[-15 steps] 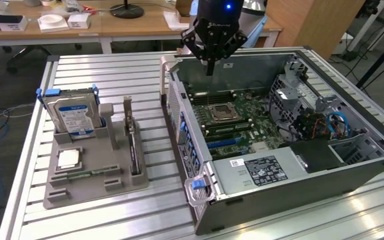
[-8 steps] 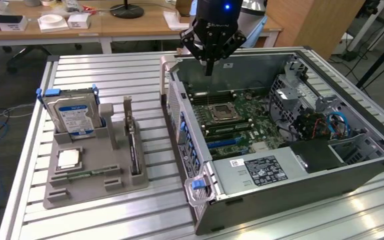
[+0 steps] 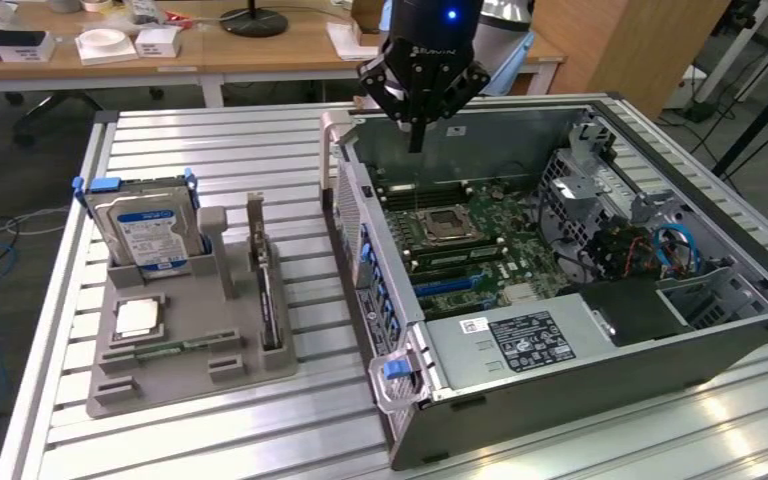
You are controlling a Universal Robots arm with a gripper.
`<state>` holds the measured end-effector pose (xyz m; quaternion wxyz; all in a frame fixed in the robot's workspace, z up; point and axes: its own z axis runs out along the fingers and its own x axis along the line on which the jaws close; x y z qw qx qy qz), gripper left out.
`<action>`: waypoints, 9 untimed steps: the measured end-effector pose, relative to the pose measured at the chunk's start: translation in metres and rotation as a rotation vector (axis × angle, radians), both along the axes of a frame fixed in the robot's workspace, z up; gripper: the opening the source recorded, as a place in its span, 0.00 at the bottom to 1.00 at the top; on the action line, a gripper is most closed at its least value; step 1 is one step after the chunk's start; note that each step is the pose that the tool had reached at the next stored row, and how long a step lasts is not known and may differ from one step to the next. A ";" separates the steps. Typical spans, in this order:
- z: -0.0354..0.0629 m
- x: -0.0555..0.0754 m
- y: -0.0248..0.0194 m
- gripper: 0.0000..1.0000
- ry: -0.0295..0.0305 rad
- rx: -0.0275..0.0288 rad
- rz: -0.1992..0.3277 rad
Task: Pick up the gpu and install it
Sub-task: 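Reach for the gpu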
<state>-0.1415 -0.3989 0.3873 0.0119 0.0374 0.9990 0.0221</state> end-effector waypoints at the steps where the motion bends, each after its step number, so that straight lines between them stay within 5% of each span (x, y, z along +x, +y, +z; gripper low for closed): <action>1: -0.0001 0.000 0.0000 0.11 0.0000 0.0000 0.000; 9: -0.0008 -0.003 0.0000 0.11 0.0004 -0.0001 0.000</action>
